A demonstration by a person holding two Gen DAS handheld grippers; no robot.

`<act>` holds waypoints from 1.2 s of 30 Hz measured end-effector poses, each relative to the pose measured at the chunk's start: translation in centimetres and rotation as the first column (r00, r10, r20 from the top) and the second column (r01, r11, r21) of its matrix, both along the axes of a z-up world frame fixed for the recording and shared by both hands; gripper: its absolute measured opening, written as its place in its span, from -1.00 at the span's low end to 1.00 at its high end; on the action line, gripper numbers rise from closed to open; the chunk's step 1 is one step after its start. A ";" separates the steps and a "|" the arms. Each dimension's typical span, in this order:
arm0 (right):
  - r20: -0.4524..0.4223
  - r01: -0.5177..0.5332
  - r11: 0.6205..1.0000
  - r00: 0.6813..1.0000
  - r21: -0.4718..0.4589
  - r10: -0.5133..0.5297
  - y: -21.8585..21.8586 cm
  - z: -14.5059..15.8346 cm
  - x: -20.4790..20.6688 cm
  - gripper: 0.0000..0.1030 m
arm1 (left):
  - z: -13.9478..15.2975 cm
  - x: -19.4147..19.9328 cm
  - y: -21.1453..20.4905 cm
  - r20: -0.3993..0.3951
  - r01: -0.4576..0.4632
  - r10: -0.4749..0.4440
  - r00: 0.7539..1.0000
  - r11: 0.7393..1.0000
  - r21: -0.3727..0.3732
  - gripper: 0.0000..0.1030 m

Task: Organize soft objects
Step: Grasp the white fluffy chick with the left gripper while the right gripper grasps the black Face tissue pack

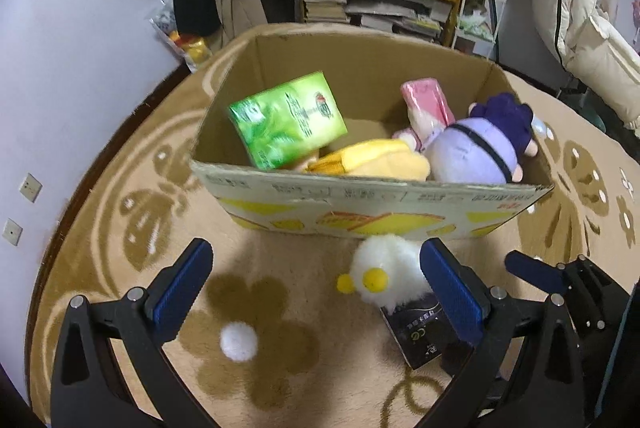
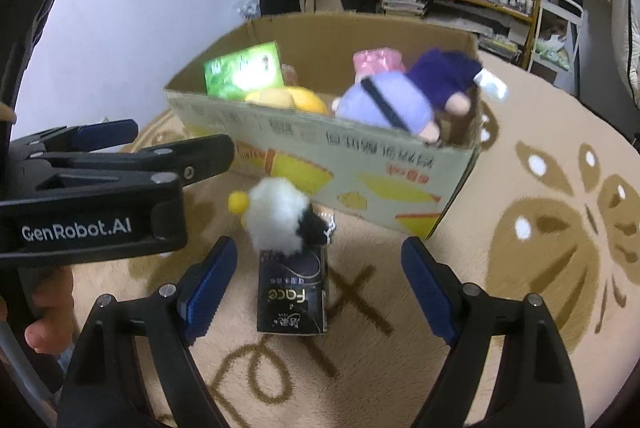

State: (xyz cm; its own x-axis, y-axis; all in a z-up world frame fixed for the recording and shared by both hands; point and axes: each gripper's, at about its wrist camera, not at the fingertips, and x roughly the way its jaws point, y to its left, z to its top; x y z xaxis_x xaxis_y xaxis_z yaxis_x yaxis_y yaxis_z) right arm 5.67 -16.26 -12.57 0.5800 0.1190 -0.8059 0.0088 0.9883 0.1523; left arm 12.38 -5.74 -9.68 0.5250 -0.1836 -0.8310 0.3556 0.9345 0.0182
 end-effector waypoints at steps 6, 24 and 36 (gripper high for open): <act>-0.049 -0.018 1.000 0.999 0.002 0.018 0.1 -1.7 0.9 0.65 | -1.4 0.4 -0.9 -0.047 0.051 -0.049 0.998 0.998 0.028 0.99; -0.160 -0.030 0.997 0.986 0.067 0.041 1.0 -5.1 2.4 0.53 | -5.7 1.8 -2.3 -0.148 0.051 -0.045 0.988 0.998 0.034 0.99; -0.185 -0.033 0.999 0.982 0.039 0.040 0.7 -5.6 3.0 0.05 | -6.4 1.4 -2.0 -0.153 0.055 -0.058 0.986 0.998 -0.021 -0.22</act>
